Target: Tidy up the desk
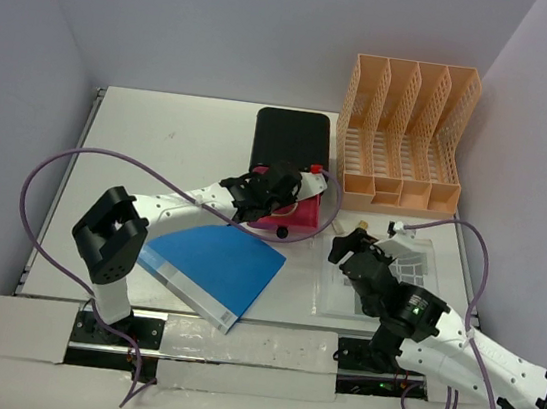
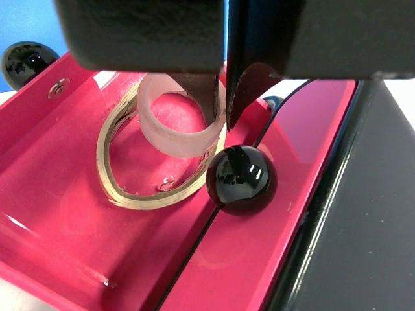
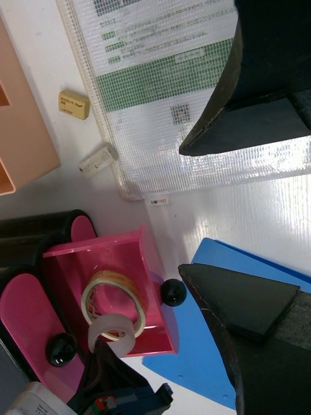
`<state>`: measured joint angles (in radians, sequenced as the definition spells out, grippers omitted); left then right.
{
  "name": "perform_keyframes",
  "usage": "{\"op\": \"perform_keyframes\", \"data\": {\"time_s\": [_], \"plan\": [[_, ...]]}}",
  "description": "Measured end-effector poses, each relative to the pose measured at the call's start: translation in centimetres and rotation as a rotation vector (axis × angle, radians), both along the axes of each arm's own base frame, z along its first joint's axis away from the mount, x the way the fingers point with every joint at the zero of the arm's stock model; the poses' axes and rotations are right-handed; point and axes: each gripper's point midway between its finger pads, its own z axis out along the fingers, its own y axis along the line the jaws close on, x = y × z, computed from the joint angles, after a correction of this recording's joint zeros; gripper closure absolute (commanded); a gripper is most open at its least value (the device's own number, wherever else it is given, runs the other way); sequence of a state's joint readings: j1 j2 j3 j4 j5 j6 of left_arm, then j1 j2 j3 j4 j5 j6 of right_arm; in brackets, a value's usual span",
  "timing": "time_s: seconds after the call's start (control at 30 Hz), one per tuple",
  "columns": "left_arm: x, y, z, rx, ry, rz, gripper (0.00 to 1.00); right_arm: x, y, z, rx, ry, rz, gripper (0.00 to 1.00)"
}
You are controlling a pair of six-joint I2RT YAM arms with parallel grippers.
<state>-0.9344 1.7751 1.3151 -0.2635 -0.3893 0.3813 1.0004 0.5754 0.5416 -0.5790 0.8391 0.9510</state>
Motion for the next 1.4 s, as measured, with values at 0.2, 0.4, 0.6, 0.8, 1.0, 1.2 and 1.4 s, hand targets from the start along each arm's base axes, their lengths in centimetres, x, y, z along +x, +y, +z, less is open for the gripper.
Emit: {"op": "perform_keyframes", "data": {"time_s": [0.2,0.4,0.6,0.8,1.0,1.2,1.4], "plan": [[0.1,-0.1,-0.3,0.001,0.002,0.000,0.78,-0.3,-0.7,-0.3,0.000,-0.003,-0.006,0.26],[0.1,-0.2,-1.2,0.015,0.015,0.001,0.69,-0.4,-0.8,-0.5,-0.001,-0.002,-0.005,0.25],[0.1,-0.2,-1.5,0.019,0.019,0.001,0.65,-0.5,-0.6,-0.9,-0.021,0.013,0.006,0.25],[0.3,-0.7,-0.6,0.002,0.014,-0.002,0.65,-0.6,0.0,-1.6,-0.053,0.041,0.041,0.24],[-0.9,0.3,3.7,-0.062,-0.003,-0.011,0.57,-0.9,2.4,-1.8,-0.056,0.063,0.172,0.23],[-1.9,4.3,14.6,-0.267,-0.154,0.026,0.47,-0.6,5.7,-2.8,-0.055,0.100,0.281,0.26],[3.8,19.1,16.9,-0.359,-0.208,0.354,0.27,0.2,8.5,-4.6,-0.075,0.139,0.330,0.29]]}}
